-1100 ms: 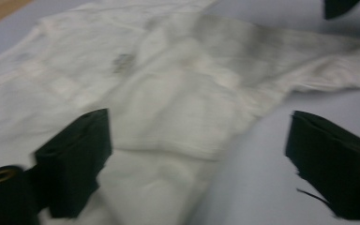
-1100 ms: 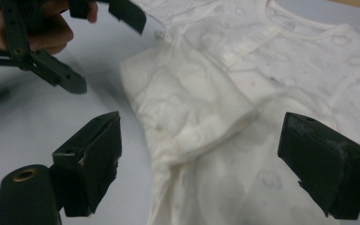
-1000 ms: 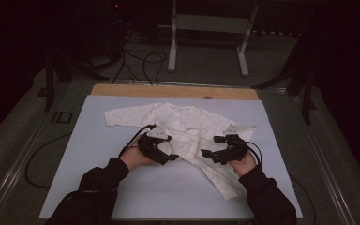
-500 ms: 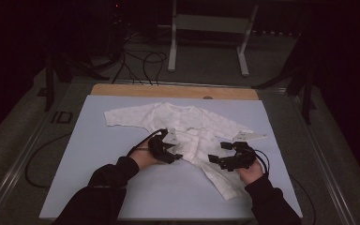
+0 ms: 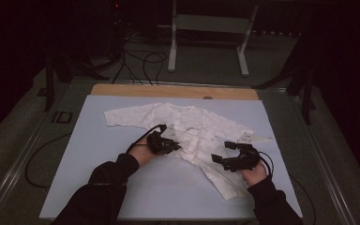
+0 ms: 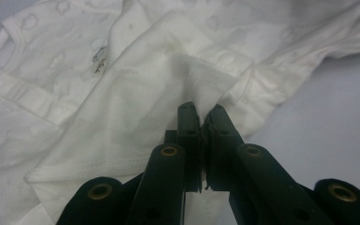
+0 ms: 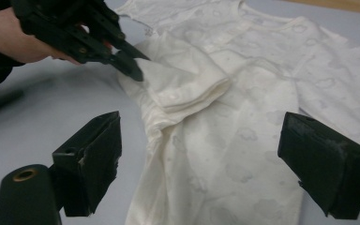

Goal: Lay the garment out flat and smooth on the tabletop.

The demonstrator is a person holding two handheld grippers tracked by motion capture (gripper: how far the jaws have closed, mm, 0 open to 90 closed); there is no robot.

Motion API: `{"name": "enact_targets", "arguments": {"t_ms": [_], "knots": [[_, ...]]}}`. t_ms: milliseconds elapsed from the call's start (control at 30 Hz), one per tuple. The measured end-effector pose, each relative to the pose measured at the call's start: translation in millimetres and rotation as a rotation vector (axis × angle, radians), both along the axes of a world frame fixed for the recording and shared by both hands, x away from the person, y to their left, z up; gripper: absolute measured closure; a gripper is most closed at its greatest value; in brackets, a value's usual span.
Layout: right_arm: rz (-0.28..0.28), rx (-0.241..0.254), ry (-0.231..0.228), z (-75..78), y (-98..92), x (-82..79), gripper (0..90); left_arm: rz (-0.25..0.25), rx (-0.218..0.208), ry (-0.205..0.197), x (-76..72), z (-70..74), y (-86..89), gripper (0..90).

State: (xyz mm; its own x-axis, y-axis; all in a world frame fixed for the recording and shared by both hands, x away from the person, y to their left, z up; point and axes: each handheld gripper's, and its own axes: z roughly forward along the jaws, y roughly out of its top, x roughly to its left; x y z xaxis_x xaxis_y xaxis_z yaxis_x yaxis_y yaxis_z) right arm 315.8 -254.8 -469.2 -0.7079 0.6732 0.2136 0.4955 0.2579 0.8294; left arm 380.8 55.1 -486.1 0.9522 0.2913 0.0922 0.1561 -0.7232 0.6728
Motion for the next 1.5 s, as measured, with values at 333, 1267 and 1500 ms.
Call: {"name": "enact_targets", "arguments": {"t_ms": [333,1267,1500], "knots": [[-0.032,0.008,-0.045,2.3,-16.3,-5.9,13.1,-0.063,-0.01,0.029,-31.0,25.8,21.2,87.1],[-0.05,0.038,-0.066,2.1,-30.5,-29.6,13.0,-0.217,-0.004,0.238,-179.9,4.4,60.8,86.9],[-0.044,0.039,-0.068,2.2,-29.6,-32.2,13.0,-0.198,-0.009,0.283,-200.0,-8.4,71.1,86.7]]}}
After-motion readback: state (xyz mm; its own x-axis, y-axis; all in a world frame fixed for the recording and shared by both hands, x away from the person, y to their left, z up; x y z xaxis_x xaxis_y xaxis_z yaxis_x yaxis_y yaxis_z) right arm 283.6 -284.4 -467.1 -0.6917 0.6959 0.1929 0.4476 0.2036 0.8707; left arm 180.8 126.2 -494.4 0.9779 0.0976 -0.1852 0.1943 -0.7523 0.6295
